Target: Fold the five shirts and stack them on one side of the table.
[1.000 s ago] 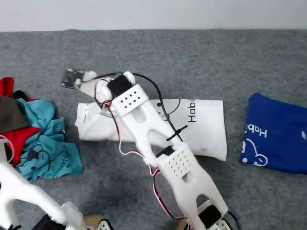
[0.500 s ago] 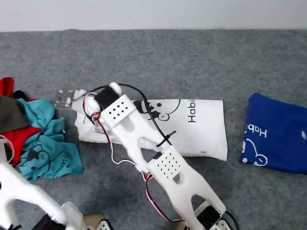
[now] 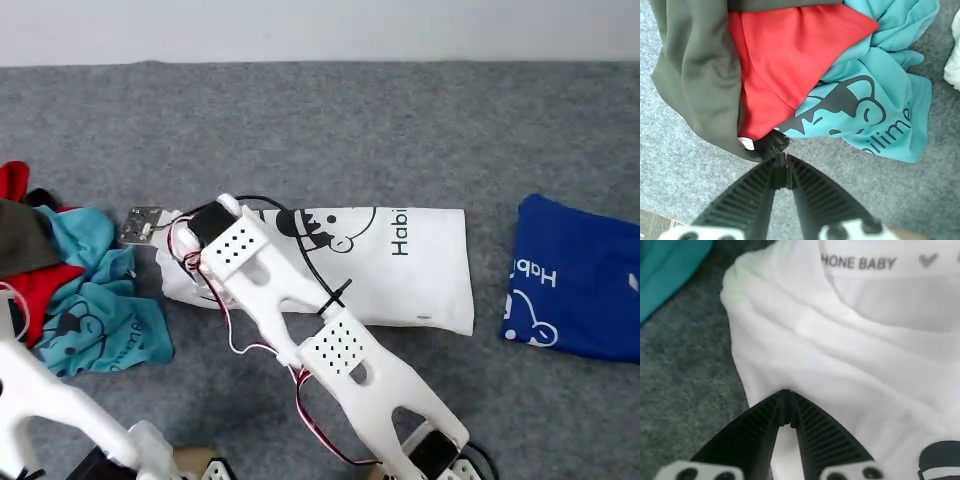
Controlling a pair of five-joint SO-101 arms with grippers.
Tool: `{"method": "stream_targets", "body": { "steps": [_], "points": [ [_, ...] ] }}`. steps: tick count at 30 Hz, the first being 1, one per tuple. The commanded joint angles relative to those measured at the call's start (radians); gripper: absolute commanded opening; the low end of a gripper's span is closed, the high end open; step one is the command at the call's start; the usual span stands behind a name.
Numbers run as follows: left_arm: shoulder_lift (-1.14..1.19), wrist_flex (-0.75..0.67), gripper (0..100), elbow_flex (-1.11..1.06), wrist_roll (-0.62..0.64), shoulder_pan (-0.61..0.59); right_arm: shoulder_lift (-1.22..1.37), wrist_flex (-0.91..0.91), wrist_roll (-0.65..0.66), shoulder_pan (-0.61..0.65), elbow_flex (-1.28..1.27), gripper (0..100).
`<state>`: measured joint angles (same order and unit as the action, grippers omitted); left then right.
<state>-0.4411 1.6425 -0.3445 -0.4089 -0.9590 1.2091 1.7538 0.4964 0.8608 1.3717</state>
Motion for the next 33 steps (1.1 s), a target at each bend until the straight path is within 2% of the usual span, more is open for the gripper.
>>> {"method": "stream_targets", "body": {
  "steps": [1, 6, 15, 17, 20, 24, 27, 33],
  "points": [
    [-0.025, -0.02, 0, 0.007, 0.006, 0.008, -0.148, 0.045, -0.023, -0.067, 0.046, 0.9],
    [-0.029, -0.02, 0, 0.008, 0.006, 0.009, -0.282, 0.047, -0.109, -0.182, -0.046, 0.9],
    [-0.032, 0.002, 0, 0.01, 0.006, 0.009, -0.693, 0.044, -0.305, -0.42, -0.609, 1.4],
    [-0.032, 0.041, 0, 0.027, 0.006, 0.009, -0.774, 0.044, -0.334, -0.479, -0.72, 5.3],
    [-0.032, 0.103, 0, 0.071, 0.006, 0.023, -0.862, 0.042, -0.391, -0.573, -0.852, 16.8],
    [-0.041, 0.114, 0, 0.091, 0.008, 0.04, -0.862, 0.039, -0.493, -0.674, -0.919, 24.8],
    [-0.084, 0.114, 1, 0.088, 0.008, 0.049, -0.814, 0.005, -0.497, -0.713, -0.919, 25.4],
    [-0.183, 0.112, 1, 0.085, 0.008, 0.149, -0.677, -0.094, -0.525, -0.791, -0.919, 25.4]
  ]
}}
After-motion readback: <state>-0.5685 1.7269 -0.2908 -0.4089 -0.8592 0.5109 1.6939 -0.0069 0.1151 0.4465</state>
